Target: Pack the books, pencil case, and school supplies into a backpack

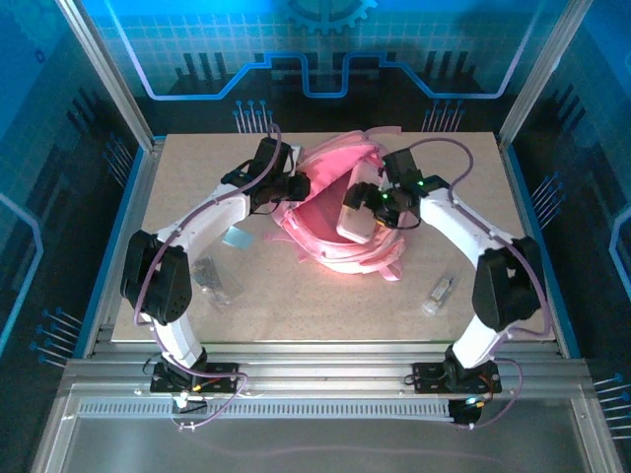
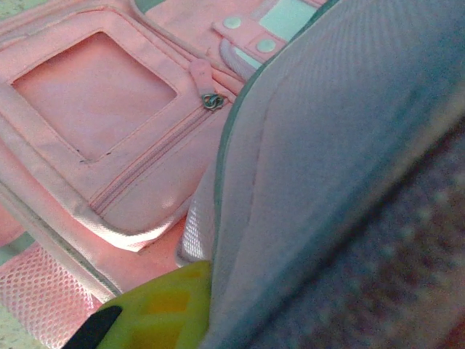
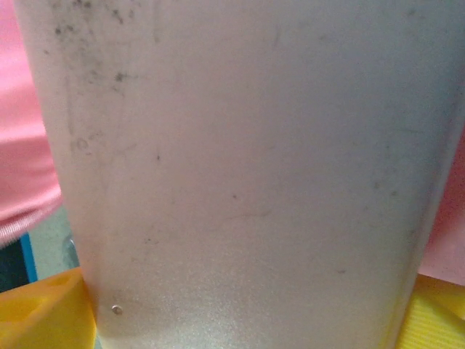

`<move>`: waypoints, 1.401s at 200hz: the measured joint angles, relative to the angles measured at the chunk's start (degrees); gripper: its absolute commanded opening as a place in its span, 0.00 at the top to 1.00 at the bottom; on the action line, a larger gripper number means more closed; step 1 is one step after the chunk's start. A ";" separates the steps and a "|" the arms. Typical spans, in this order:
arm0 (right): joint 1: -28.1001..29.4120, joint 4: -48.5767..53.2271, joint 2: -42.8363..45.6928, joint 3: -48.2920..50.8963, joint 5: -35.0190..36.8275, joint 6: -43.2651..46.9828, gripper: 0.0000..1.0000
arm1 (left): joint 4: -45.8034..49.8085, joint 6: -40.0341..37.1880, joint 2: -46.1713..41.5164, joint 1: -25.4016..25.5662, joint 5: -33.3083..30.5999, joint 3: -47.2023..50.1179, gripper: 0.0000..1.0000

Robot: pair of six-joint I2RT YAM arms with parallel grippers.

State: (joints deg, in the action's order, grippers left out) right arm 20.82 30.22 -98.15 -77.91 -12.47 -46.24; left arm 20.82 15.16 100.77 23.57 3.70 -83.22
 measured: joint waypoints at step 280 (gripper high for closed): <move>2.40 -19.32 -5.68 4.28 -5.75 1.68 0.05 | 1.84 0.39 -0.07 0.98 1.97 -2.01 0.65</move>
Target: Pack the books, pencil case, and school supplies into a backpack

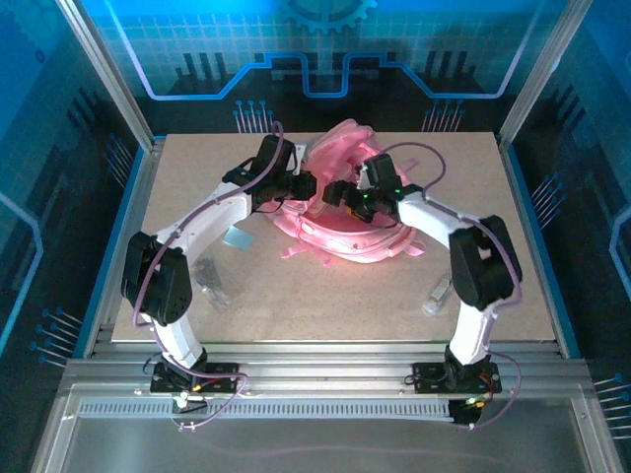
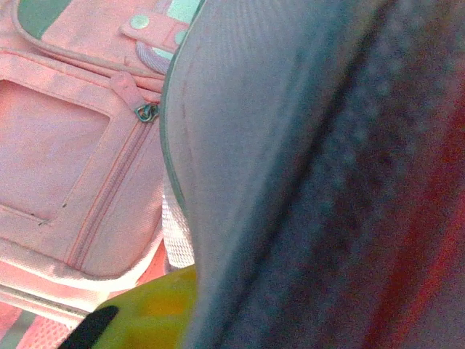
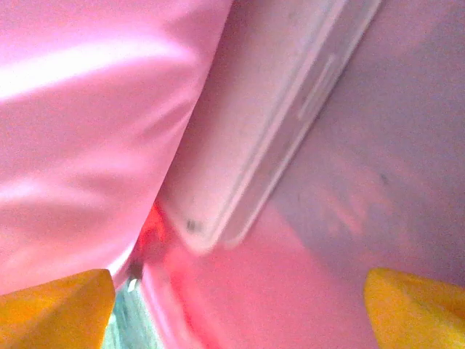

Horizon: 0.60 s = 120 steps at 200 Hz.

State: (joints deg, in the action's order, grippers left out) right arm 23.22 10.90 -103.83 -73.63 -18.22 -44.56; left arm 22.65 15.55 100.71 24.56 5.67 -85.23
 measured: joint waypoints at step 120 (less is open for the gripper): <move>-2.34 18.67 25.77 14.03 17.38 14.01 0.00 | 14.58 9.03 -21.38 -4.52 -17.05 16.83 0.01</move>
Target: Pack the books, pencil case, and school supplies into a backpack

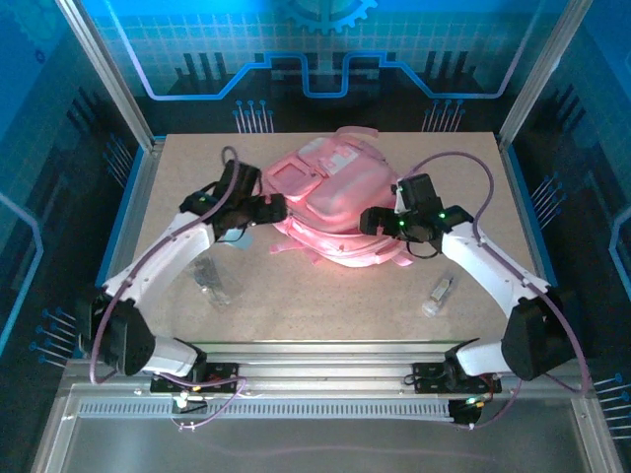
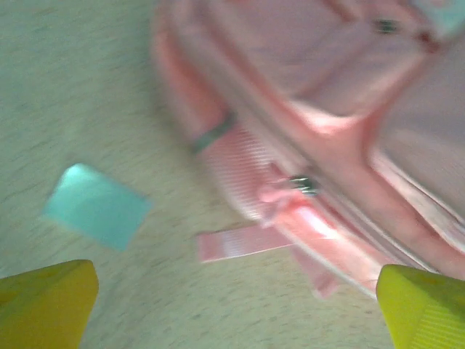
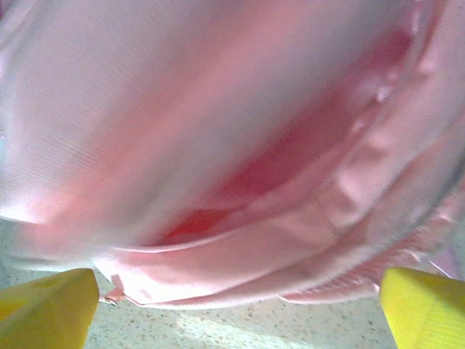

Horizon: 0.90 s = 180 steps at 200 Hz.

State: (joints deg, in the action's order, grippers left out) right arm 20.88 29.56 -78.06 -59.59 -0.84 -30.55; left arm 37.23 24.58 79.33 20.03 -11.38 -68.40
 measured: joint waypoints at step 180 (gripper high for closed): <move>-1.09 -2.16 -0.09 5.01 -1.11 0.59 0.00 | -8.35 20.39 -0.85 -17.62 -5.18 30.64 0.28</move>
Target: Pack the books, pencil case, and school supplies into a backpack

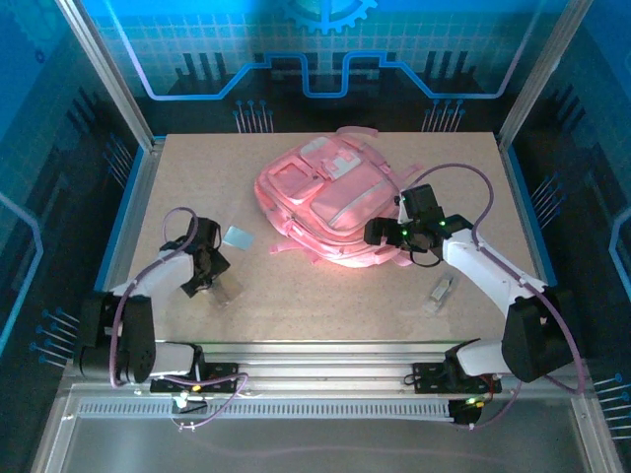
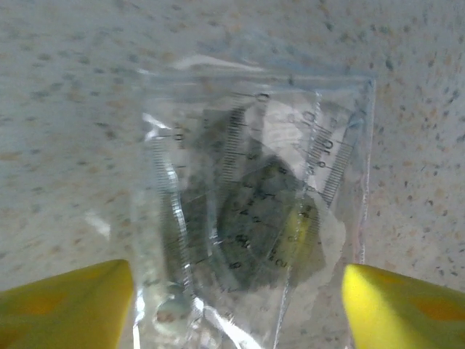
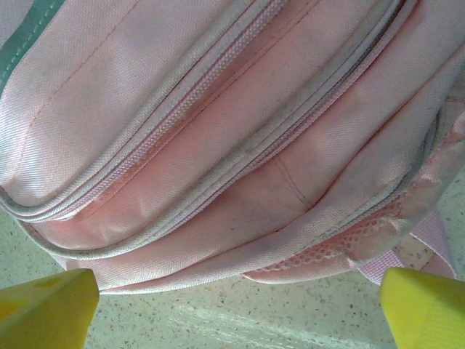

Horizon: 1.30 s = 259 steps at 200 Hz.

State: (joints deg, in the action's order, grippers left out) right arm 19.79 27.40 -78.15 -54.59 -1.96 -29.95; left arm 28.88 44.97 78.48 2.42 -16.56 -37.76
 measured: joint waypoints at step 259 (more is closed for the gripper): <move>8.24 -10.43 -3.74 -0.09 -13.16 -2.08 0.01 | 0.39 -1.27 -6.32 -0.35 7.34 -4.17 0.69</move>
State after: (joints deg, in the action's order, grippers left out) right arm 28.03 16.97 -81.89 -54.68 -15.11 -32.03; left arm 29.28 43.70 72.16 2.07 -9.21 -41.93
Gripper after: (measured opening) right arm 0.991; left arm 0.307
